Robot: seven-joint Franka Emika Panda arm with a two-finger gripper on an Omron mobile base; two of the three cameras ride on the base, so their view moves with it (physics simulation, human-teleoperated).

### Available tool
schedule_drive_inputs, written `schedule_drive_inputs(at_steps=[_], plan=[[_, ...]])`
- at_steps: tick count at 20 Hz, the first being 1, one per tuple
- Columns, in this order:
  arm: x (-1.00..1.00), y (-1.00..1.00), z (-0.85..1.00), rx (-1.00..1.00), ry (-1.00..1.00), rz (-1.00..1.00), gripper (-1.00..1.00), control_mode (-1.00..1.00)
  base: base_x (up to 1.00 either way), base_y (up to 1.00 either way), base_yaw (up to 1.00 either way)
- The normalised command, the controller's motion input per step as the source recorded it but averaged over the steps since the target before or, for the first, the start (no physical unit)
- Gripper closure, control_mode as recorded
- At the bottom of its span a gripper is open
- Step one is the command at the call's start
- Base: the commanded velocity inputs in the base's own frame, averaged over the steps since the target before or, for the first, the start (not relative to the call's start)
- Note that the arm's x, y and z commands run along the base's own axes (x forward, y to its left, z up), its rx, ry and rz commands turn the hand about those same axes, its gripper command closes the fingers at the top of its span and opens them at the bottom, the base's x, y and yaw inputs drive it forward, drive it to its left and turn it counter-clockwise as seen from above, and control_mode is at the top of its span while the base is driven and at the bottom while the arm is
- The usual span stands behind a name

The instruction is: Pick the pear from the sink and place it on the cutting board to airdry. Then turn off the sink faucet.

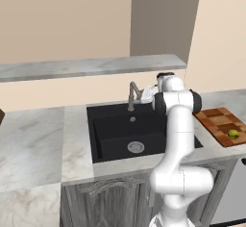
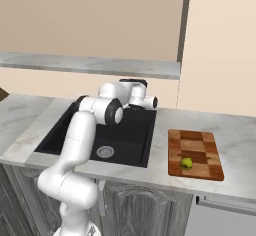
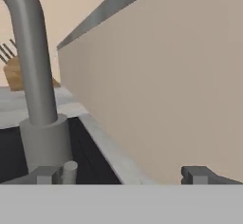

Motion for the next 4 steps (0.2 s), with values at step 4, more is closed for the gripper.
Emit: schedule_drive_inputs(at_steps=[4], plan=[[0.19,1.00,-0.06,0.00,0.00,0.09,-1.00,-1.00,0.00,0.00,0.00]])
